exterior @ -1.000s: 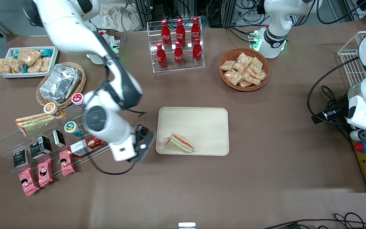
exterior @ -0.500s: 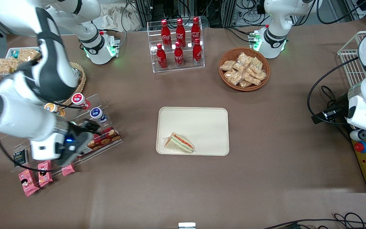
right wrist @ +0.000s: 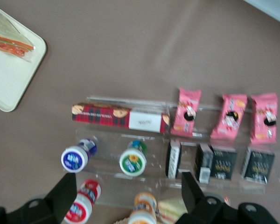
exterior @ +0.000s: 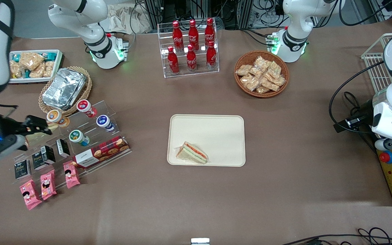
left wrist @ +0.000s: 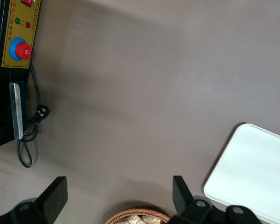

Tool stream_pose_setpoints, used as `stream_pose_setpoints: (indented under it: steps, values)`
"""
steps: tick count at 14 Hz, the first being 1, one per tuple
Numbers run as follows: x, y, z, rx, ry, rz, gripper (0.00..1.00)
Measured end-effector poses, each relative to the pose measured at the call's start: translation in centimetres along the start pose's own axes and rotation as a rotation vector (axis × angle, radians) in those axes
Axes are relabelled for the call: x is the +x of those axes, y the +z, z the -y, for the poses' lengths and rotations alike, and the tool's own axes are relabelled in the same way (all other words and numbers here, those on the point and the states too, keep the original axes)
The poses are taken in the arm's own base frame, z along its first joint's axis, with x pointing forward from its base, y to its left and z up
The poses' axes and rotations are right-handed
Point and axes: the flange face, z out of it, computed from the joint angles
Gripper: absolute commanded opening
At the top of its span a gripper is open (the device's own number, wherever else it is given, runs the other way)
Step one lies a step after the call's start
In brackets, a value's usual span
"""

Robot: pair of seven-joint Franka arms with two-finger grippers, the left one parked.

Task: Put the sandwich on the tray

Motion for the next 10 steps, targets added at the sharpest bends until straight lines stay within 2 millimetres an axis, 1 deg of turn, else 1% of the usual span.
stream_pose_setpoints:
  steps: [2,4,5,8,10]
  values:
    - [-2.1,-0.5,-1.6,0.017,0.096,0.024,1.00]
    - [-3.7,-1.1,-2.8,0.026,0.201,0.028,1.00]
    - [-4.2,-1.5,-2.9,0.033,0.236,0.033,1.00]
    - [-5.2,-2.9,-2.3,0.022,0.357,0.037,1.00]
    - [-5.5,-3.4,-2.1,0.008,0.391,0.046,1.00]
